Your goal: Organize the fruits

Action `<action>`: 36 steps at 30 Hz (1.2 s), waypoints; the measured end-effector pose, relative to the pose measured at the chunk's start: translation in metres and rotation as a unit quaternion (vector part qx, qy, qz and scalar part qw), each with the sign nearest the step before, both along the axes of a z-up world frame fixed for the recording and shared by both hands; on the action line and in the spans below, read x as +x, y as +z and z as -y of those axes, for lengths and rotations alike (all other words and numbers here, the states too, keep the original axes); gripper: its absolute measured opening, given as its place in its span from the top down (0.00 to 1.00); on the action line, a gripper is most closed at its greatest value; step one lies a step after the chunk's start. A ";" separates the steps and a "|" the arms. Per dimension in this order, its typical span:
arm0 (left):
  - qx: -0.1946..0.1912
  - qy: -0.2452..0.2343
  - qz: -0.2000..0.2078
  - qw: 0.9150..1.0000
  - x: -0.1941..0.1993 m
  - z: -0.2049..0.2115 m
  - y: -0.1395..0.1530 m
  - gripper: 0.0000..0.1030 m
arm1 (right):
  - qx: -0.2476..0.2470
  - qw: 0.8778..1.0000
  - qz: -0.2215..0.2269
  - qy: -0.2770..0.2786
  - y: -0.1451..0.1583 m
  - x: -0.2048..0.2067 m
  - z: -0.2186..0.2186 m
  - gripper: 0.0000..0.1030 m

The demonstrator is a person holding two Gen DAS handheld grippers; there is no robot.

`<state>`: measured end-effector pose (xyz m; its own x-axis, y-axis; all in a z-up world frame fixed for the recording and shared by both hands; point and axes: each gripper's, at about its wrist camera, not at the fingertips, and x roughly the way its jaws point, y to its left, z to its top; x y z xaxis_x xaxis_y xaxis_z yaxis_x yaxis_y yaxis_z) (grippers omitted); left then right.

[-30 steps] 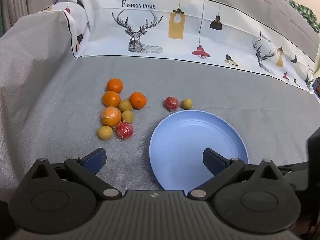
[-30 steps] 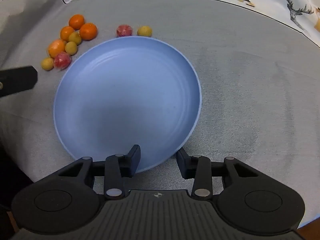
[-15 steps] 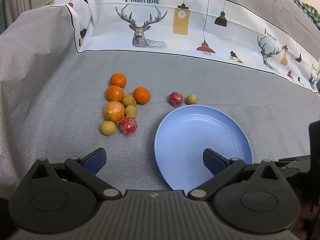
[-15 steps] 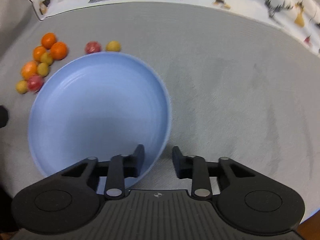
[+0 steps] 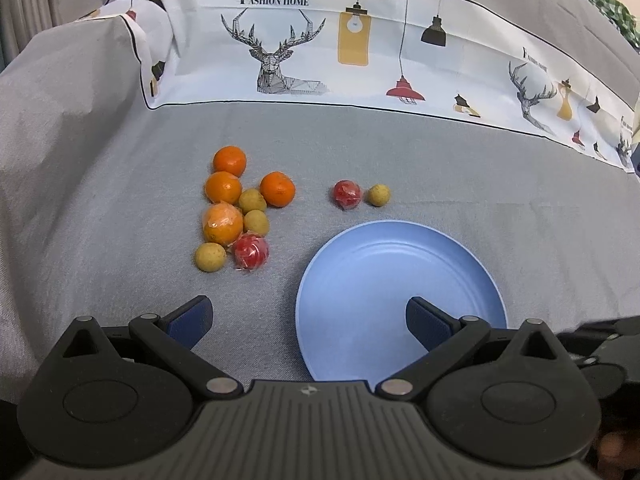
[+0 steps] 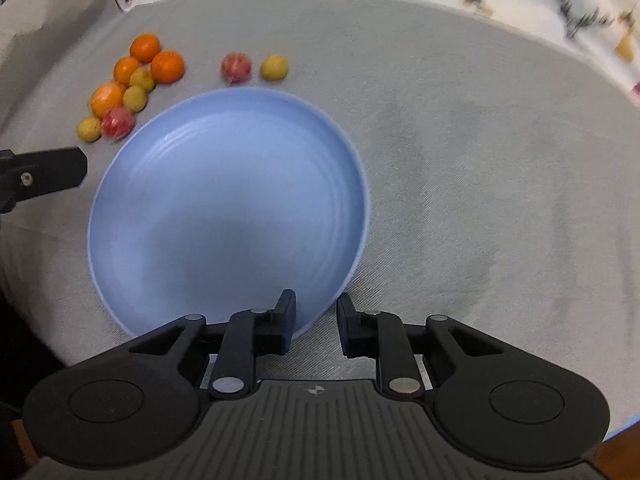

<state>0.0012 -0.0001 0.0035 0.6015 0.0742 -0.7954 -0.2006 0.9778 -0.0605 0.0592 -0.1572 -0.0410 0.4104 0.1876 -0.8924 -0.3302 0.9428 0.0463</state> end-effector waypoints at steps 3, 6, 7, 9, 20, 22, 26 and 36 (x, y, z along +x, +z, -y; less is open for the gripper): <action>0.004 -0.006 0.003 1.000 -0.001 0.003 0.000 0.00 | 0.012 0.998 0.054 -0.020 0.018 -0.010 0.005 0.15; 0.006 -0.010 0.006 1.000 -0.003 0.006 0.001 0.00 | 0.028 0.993 0.112 -0.032 0.038 -0.020 0.012 0.11; 0.005 -0.010 0.006 1.000 -0.003 0.005 0.001 0.00 | 0.033 0.991 0.124 -0.037 0.040 -0.023 0.016 0.06; 0.004 -0.009 0.005 1.000 -0.002 0.005 0.000 0.00 | 0.034 0.987 0.144 -0.059 0.047 -0.025 0.018 0.01; 0.009 -0.019 0.001 1.000 0.001 0.009 -0.002 0.00 | 0.082 0.973 0.189 -0.104 0.067 -0.021 0.023 0.01; 0.011 -0.020 0.001 1.000 0.001 0.010 -0.002 0.00 | 0.088 0.972 0.191 -0.109 0.066 -0.022 0.022 0.01; 0.009 -0.020 0.000 1.000 0.001 0.008 -0.004 0.00 | 0.086 0.974 0.175 -0.117 0.066 -0.019 0.018 0.01; 0.008 -0.023 0.001 1.000 0.001 0.008 -0.004 0.00 | 0.078 0.978 0.150 -0.119 0.065 -0.014 0.021 0.01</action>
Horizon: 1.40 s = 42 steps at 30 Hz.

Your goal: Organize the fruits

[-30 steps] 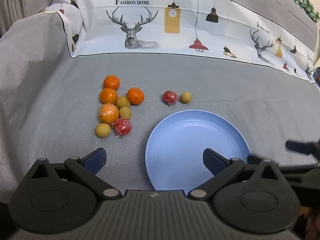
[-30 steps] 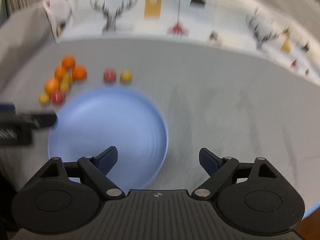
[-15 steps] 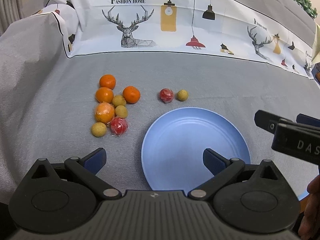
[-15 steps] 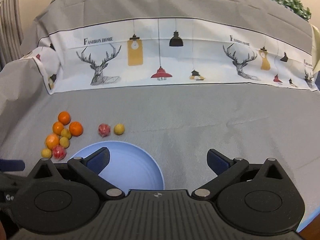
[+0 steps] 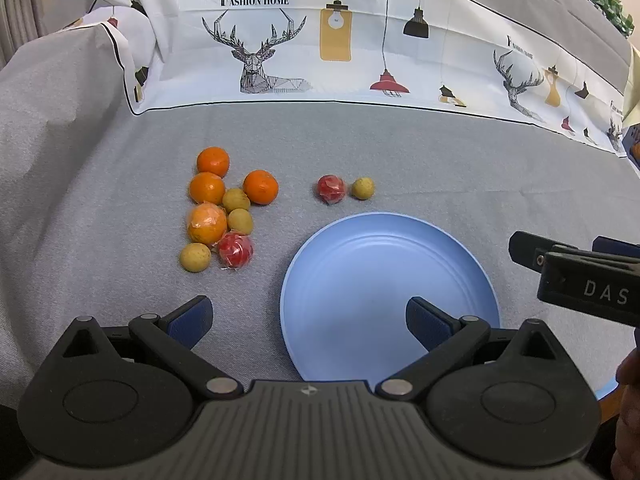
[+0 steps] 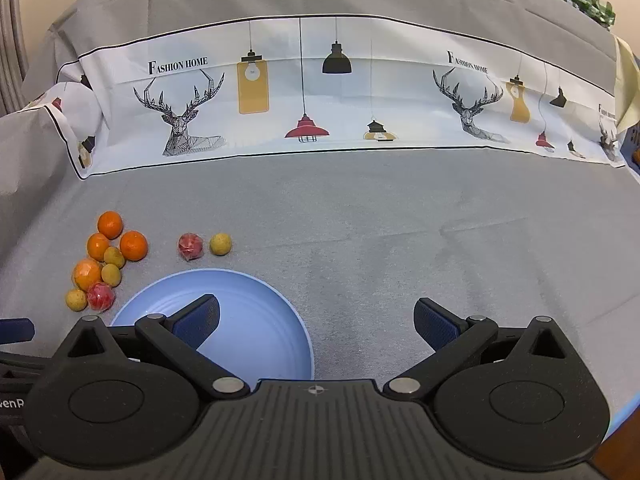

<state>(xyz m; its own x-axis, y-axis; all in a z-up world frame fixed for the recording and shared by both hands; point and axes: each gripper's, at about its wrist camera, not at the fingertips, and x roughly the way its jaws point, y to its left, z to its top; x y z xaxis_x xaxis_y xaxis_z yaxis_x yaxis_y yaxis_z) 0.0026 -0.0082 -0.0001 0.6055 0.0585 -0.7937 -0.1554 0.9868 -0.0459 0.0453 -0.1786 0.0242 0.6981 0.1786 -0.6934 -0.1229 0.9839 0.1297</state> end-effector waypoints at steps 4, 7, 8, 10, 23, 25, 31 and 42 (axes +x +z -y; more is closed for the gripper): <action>-0.003 -0.004 0.002 1.000 -0.002 0.001 0.001 0.00 | 0.009 1.000 -0.008 0.000 0.000 0.002 0.000 0.01; -0.010 -0.006 0.005 1.000 -0.003 0.001 0.002 0.00 | 0.020 1.000 -0.008 0.006 0.002 0.004 -0.001 0.06; -0.011 -0.004 0.005 1.000 -0.003 0.000 0.003 0.00 | 0.019 1.000 -0.007 0.008 0.003 0.004 -0.003 0.09; -0.011 0.000 0.007 1.000 -0.005 -0.001 0.006 0.00 | 0.015 1.000 -0.005 0.013 0.005 0.003 -0.009 0.15; -0.042 -0.027 0.049 0.998 -0.014 0.006 0.019 0.40 | 0.062 0.994 0.082 -0.031 0.027 -0.001 -0.013 0.26; -0.042 -0.030 0.065 0.997 -0.016 0.002 0.022 0.44 | 0.074 0.992 0.088 -0.045 0.026 0.002 -0.010 0.26; -0.043 -0.060 0.104 0.992 -0.010 -0.021 0.032 0.72 | 0.098 0.990 0.079 -0.060 0.022 0.013 -0.006 0.48; -0.015 -0.103 0.145 0.984 0.041 -0.072 0.036 0.77 | 0.139 0.985 0.101 0.007 0.050 0.069 -0.001 0.63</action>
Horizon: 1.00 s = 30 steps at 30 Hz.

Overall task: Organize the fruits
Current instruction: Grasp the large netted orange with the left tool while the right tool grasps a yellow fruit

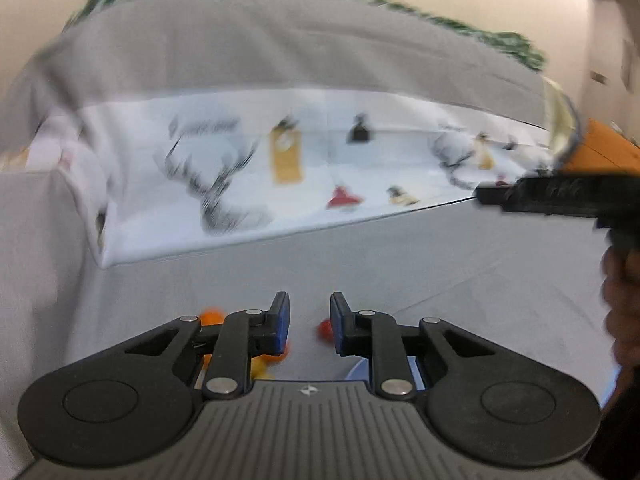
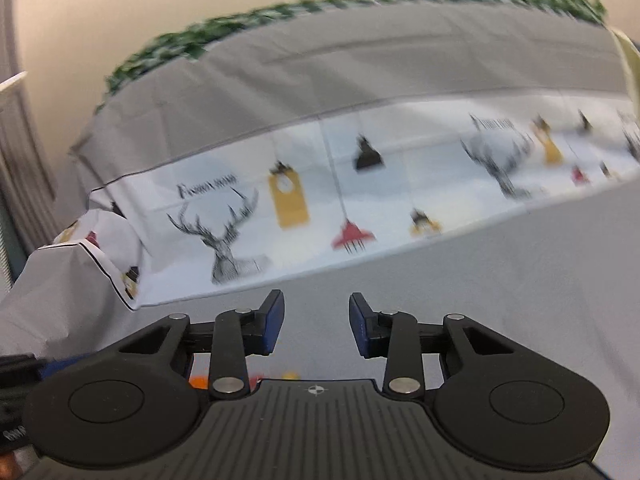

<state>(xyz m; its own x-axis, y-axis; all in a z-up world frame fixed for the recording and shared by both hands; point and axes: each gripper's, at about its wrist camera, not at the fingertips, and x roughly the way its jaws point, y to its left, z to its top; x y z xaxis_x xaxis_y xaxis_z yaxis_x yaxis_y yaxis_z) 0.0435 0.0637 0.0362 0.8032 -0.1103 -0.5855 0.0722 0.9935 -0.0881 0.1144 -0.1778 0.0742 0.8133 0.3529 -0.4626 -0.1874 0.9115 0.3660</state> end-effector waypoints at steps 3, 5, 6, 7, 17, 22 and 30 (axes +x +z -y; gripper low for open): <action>-0.028 0.044 -0.040 0.998 0.016 -0.016 -0.012 0.77 | -0.007 0.999 -0.013 0.033 -0.018 0.024 -0.011 0.63; -0.070 0.059 -0.056 0.994 0.023 -0.029 -0.017 0.77 | -0.015 0.998 -0.049 0.040 -0.034 0.037 -0.020 0.63; -0.088 0.064 -0.064 0.992 0.027 -0.036 -0.020 0.77 | -0.008 0.997 -0.060 0.045 -0.039 0.040 -0.022 0.64; -0.102 0.071 -0.072 0.990 0.030 -0.042 -0.022 0.77 | -0.001 0.997 -0.067 0.050 -0.042 0.045 -0.024 0.64; -0.199 0.157 -0.151 0.956 0.046 -0.091 -0.053 0.76 | 0.001 0.988 -0.134 0.076 -0.081 0.086 -0.037 0.71; -0.215 0.177 -0.175 0.944 0.049 -0.097 -0.065 0.71 | -0.003 0.977 -0.183 0.111 -0.107 0.103 -0.057 0.69; -0.213 0.193 -0.207 0.935 0.056 -0.100 -0.081 0.61 | -0.017 0.968 -0.220 0.119 -0.132 0.117 -0.074 0.62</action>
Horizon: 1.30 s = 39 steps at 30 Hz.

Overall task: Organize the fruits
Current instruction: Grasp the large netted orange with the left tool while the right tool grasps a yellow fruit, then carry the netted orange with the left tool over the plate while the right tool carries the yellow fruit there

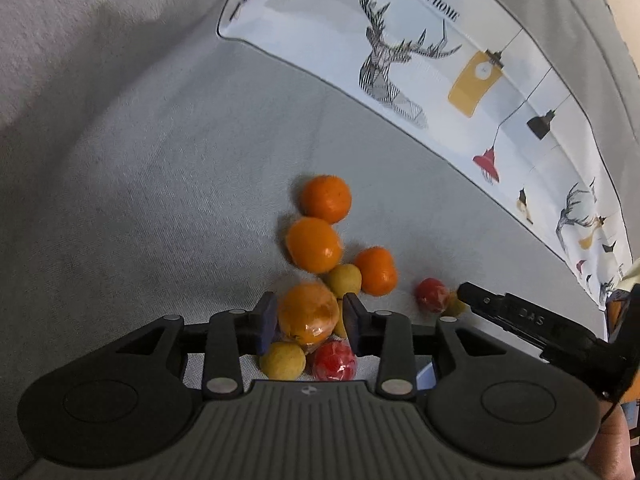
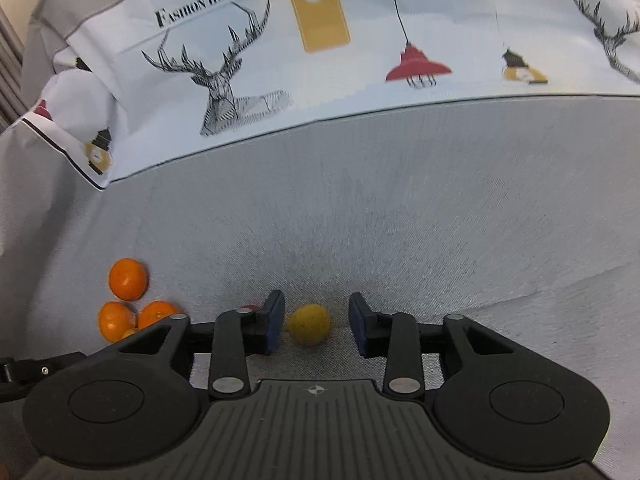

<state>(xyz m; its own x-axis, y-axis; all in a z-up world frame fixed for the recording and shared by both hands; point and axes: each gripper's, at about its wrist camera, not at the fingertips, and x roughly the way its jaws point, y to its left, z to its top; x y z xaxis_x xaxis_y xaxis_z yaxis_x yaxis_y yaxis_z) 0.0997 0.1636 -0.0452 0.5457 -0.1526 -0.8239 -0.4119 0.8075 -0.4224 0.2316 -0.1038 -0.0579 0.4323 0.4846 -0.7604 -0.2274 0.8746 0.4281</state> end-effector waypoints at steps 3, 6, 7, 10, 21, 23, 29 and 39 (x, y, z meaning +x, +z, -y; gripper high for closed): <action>0.004 -0.008 -0.007 1.000 0.004 0.004 -0.004 0.61 | 0.004 1.000 -0.012 -0.001 -0.008 0.004 -0.002 0.57; 0.011 -0.013 -0.013 1.000 0.006 0.007 -0.007 0.61 | 0.001 1.000 -0.010 0.005 -0.011 0.004 -0.006 0.56; 0.012 -0.014 -0.015 1.000 0.007 0.007 -0.008 0.61 | -0.001 1.000 -0.008 0.007 -0.010 0.004 -0.008 0.56; 0.016 -0.019 -0.020 0.999 0.010 0.010 -0.011 0.61 | -0.006 1.000 -0.004 0.017 -0.010 0.003 -0.012 0.56; 0.031 -0.021 -0.014 0.999 0.010 0.013 0.001 0.62 | 0.006 0.999 0.016 0.038 -0.002 -0.002 -0.014 0.75; 0.032 -0.021 -0.006 0.999 0.007 0.014 0.009 0.62 | 0.007 0.999 0.025 0.024 0.006 -0.004 -0.007 0.75; 0.053 -0.034 0.023 0.998 -0.006 0.021 0.040 0.62 | 0.027 0.998 0.059 0.011 0.048 -0.027 0.013 0.75; 0.106 -0.095 0.076 0.987 -0.018 0.066 0.071 0.62 | 0.015 0.997 0.073 -0.003 0.109 -0.100 0.049 0.75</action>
<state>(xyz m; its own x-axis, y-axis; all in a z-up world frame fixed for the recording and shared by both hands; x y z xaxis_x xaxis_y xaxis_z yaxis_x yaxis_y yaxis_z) 0.0815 0.0974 0.0258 0.6427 -0.0979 -0.7598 -0.1892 0.9408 -0.2813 0.1314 -0.1529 0.0514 0.5404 0.5023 -0.6750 -0.2829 0.8640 0.4165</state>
